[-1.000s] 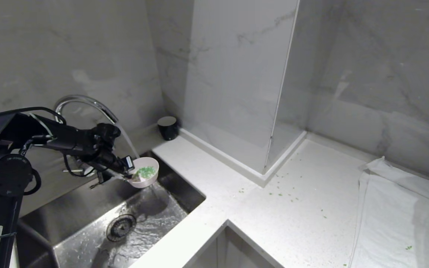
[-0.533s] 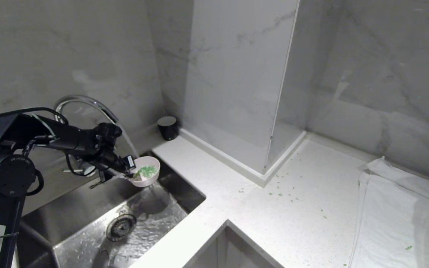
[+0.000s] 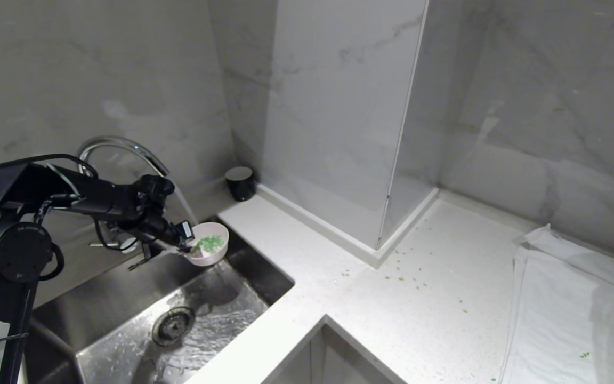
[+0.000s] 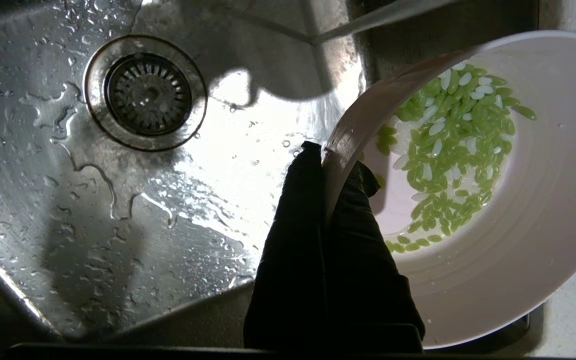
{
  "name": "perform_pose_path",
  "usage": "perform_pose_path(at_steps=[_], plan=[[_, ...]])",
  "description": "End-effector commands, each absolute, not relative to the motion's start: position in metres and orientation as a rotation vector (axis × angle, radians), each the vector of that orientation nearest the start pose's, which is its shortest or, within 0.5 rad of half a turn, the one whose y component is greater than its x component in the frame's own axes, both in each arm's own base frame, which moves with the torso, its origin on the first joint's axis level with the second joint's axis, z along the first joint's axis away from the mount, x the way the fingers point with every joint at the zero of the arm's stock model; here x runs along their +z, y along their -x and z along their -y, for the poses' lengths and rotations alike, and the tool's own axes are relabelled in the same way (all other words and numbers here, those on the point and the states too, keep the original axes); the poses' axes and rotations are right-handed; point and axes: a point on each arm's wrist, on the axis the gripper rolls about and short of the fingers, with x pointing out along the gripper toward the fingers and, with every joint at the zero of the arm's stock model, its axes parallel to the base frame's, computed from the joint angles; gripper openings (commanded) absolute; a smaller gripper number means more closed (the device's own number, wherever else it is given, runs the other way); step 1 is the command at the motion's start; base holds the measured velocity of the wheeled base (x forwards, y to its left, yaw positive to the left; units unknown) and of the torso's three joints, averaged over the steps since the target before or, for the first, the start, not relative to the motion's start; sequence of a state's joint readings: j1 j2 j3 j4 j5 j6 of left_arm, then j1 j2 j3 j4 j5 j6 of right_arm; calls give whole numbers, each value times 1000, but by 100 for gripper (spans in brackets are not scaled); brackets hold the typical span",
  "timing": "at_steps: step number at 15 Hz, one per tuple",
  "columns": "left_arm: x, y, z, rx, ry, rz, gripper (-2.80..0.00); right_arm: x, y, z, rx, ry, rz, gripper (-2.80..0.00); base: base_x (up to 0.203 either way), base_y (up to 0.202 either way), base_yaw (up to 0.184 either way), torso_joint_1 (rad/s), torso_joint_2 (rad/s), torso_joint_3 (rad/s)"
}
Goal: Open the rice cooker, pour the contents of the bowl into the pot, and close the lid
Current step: Fill a bowl with water from the tap
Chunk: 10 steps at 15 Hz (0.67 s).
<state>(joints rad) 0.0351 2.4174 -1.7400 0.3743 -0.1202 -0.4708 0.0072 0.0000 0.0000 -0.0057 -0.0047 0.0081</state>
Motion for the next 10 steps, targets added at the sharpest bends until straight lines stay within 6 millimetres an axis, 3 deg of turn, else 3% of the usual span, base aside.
perform_pose_path(at_steps=[1,10], plan=[[58,-459,-14,175,510,-1054,-280,76,23,0,3,-8,5,-280,0,0,0,0,0,0],[64,-463,-19,177,516,-1022,-280,76,23,0,3,-8,4,-280,0,0,0,0,0,0]])
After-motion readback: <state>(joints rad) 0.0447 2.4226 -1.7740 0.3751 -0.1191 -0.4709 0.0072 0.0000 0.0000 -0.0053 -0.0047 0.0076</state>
